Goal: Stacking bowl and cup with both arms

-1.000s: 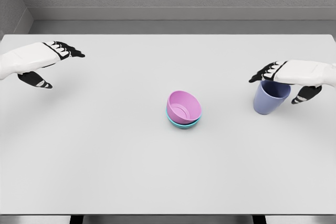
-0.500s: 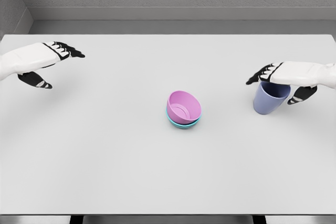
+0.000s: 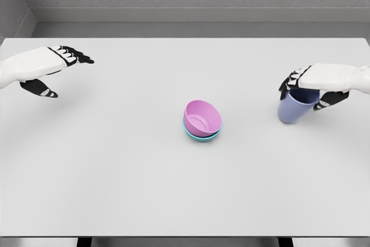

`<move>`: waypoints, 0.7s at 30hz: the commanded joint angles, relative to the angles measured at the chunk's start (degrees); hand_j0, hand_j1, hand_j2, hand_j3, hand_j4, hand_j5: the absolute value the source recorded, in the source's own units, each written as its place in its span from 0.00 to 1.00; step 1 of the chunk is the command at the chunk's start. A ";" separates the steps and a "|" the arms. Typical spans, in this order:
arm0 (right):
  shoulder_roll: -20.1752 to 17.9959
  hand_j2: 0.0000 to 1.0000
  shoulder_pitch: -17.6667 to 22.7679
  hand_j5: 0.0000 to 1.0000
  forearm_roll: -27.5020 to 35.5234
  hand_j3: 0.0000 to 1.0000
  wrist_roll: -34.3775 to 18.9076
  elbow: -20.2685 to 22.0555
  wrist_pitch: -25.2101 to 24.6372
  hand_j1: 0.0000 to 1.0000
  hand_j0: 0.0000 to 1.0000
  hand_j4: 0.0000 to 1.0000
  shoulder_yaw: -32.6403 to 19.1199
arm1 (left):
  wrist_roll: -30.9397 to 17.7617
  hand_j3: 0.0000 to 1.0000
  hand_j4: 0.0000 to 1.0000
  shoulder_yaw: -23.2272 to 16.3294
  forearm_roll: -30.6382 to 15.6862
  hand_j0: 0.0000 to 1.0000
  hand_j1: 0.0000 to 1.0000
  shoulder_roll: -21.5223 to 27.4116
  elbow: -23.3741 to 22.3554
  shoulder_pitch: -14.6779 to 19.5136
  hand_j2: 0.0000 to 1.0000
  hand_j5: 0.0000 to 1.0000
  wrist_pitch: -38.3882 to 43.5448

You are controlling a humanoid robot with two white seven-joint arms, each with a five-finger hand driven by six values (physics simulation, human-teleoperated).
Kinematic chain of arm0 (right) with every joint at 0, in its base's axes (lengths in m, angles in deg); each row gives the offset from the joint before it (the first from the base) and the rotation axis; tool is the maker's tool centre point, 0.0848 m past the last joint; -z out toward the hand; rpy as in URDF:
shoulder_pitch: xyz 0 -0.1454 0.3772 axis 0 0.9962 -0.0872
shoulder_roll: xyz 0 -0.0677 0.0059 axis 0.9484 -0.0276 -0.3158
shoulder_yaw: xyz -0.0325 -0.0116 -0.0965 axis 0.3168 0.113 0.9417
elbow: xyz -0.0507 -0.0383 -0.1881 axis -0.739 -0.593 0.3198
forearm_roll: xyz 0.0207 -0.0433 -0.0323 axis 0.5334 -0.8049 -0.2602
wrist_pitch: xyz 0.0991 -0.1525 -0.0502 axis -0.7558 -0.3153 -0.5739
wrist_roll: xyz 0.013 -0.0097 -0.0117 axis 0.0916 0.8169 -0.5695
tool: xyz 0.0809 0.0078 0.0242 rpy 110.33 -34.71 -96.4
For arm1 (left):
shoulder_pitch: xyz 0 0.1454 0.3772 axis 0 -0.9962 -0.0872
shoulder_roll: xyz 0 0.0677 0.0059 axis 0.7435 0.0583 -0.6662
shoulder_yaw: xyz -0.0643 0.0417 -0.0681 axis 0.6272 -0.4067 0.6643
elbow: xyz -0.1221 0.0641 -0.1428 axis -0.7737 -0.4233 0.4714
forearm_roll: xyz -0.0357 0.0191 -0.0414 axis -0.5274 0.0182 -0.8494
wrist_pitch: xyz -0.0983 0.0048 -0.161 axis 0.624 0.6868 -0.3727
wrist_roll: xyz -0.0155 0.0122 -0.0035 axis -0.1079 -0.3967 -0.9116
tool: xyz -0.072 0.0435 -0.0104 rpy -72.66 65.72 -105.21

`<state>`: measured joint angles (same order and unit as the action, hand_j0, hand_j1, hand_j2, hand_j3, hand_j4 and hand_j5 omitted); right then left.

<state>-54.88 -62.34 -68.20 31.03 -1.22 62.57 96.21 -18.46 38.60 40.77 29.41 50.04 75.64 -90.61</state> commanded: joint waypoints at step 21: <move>0.47 0.63 -4.04 0.63 0.79 0.63 0.02 0.38 -0.15 0.63 0.63 0.63 -1.39 | -0.02 1.00 1.00 0.03 -0.36 1.00 1.00 0.10 0.11 -0.35 1.00 1.00 0.12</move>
<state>-54.52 -66.38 -67.73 31.02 -1.00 62.57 94.90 -18.51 38.60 40.75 29.47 50.15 75.28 -90.61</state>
